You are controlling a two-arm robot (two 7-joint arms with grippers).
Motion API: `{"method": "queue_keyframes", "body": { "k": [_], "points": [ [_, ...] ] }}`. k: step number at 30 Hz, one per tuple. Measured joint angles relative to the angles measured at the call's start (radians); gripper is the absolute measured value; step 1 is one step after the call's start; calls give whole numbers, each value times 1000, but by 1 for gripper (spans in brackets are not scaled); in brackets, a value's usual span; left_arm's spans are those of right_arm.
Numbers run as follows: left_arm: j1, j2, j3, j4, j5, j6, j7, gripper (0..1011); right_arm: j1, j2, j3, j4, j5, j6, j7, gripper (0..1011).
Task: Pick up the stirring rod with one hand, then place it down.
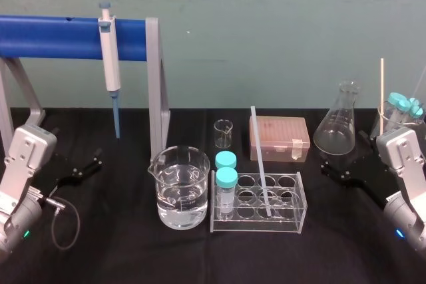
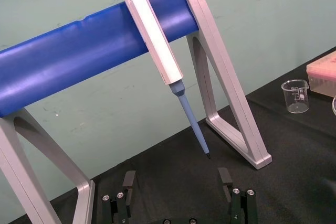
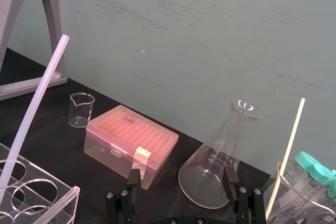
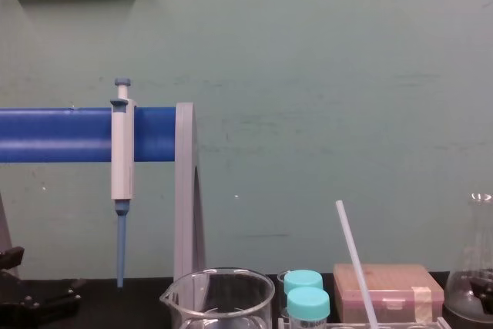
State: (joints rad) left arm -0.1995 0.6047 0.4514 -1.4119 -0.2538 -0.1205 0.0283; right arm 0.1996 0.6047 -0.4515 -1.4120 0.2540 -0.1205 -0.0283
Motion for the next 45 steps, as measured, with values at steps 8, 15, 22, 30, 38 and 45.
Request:
{"method": "queue_keyframes", "body": {
  "k": [8, 15, 22, 30, 38, 45],
  "points": [
    [0, 0, 0, 0, 0, 0, 0, 1000, 0, 0, 0, 0, 0, 0, 0, 1003],
    [0, 0, 0, 0, 0, 0, 0, 1000, 0, 0, 0, 0, 0, 0, 0, 1003],
    [0, 0, 0, 0, 0, 0, 0, 1000, 0, 0, 0, 0, 0, 0, 0, 1003],
    [0, 0, 0, 0, 0, 0, 0, 1000, 0, 0, 0, 0, 0, 0, 0, 1003],
    [0, 0, 0, 0, 0, 0, 0, 1000, 0, 0, 0, 0, 0, 0, 0, 1003],
    [0, 0, 0, 0, 0, 0, 0, 1000, 0, 0, 0, 0, 0, 0, 0, 1003]
  ]
}}
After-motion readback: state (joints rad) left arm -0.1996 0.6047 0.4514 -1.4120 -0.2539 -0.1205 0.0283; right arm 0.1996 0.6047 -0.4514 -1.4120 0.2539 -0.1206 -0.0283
